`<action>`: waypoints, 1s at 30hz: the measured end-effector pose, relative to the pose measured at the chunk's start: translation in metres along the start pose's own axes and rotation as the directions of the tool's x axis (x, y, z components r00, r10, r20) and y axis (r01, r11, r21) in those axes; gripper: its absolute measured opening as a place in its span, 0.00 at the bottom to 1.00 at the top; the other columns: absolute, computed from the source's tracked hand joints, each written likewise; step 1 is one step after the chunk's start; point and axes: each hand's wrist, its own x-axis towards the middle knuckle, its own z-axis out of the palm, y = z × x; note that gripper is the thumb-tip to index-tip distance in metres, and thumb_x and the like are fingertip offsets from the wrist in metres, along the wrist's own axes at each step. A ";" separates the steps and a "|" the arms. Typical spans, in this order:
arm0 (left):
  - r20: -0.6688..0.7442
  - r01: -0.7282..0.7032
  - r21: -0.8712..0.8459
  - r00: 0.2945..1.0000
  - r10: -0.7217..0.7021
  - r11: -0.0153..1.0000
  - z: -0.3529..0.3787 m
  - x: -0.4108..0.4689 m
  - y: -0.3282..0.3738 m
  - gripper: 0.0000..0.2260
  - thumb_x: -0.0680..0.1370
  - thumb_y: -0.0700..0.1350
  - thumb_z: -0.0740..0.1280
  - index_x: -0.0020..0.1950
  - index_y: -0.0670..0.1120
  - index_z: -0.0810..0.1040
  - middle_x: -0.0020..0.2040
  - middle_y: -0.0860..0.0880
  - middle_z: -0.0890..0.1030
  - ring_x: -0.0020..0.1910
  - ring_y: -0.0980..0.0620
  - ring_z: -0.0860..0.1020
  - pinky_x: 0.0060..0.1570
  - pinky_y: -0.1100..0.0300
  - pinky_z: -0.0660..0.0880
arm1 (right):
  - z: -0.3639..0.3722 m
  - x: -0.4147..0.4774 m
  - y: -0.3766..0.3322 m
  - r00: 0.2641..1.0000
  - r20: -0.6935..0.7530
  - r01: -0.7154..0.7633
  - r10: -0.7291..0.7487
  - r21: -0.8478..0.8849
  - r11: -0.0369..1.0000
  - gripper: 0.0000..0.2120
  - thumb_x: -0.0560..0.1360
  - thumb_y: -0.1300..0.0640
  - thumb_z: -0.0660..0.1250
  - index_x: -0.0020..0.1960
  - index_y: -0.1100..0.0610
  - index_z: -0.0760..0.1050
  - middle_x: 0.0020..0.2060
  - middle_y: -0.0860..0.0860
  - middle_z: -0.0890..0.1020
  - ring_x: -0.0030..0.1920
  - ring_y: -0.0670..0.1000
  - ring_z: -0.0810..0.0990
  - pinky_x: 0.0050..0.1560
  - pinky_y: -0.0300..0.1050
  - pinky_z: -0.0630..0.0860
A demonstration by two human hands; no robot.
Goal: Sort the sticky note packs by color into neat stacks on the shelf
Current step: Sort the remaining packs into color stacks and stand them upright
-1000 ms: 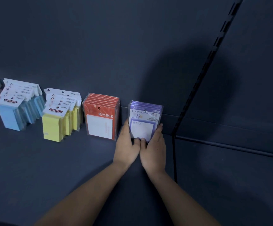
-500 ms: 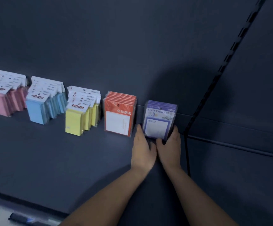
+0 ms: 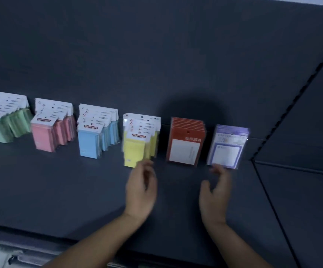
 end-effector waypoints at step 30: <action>0.158 0.041 0.387 0.981 -0.110 0.921 -0.029 0.048 -0.062 0.26 0.74 0.35 0.57 0.73 0.40 0.60 0.68 0.43 0.69 0.68 0.45 0.67 0.68 0.49 0.62 | 0.127 -0.034 -0.033 0.798 0.603 0.281 -0.002 -0.369 0.886 0.30 0.79 0.54 0.57 0.76 0.57 0.47 0.76 0.53 0.55 0.74 0.50 0.56 0.74 0.48 0.54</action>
